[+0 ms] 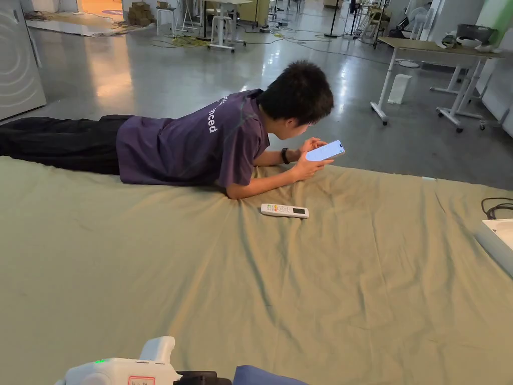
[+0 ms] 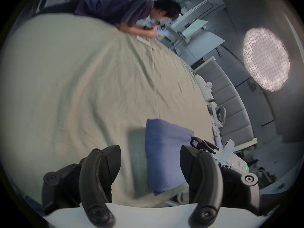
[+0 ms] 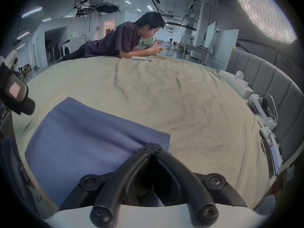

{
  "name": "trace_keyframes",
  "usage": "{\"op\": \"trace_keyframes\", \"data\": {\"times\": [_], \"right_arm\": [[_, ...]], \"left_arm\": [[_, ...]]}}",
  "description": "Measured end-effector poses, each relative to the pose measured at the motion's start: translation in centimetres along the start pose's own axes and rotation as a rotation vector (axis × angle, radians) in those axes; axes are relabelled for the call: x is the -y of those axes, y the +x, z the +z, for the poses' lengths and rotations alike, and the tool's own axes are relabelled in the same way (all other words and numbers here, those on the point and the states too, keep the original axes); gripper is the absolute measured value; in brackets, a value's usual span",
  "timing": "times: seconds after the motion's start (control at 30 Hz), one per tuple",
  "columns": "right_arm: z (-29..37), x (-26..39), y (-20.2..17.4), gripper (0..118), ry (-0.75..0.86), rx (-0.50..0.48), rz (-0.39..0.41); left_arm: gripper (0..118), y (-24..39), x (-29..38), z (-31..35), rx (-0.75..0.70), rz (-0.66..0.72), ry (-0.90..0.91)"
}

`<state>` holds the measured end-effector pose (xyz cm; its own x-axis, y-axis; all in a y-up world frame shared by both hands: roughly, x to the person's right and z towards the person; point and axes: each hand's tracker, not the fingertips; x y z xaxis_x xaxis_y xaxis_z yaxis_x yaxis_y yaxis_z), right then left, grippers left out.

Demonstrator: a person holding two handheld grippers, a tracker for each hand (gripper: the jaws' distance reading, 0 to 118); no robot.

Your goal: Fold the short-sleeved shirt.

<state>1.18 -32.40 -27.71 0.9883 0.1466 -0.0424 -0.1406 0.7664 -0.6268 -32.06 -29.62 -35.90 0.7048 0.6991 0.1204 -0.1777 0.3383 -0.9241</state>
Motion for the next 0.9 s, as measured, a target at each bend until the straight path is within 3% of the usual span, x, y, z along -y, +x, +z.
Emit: {"op": "trace_keyframes", "data": {"times": [0.13,0.4,0.73,0.77,0.87,0.9], "right_arm": [[0.0,0.1,0.6,0,0.002,-0.025,-0.007],[0.1,-0.2,0.6,0,-0.003,-0.032,-0.014],[-0.1,-0.1,1.1,0,-0.009,-0.046,-0.054],[-0.1,-0.1,1.2,0,-0.009,-0.048,-0.058],[-0.2,0.1,1.4,0,-0.006,-0.049,-0.055],[-0.2,0.2,1.5,0,0.0,-0.057,-0.052]], "left_arm": [[78,-2.0,-0.5,-2.4,0.026,0.061,-0.052],[78,-4.5,0.4,-7.3,0.38,0.249,-0.173],[77,0.5,1.1,-8.7,0.432,0.222,-0.23],[71,0.9,1.2,-8.7,0.428,0.22,-0.231],[32,0.4,1.0,-8.9,0.296,0.207,-0.178],[32,0.6,1.2,-8.8,0.318,0.209,-0.18]]}}
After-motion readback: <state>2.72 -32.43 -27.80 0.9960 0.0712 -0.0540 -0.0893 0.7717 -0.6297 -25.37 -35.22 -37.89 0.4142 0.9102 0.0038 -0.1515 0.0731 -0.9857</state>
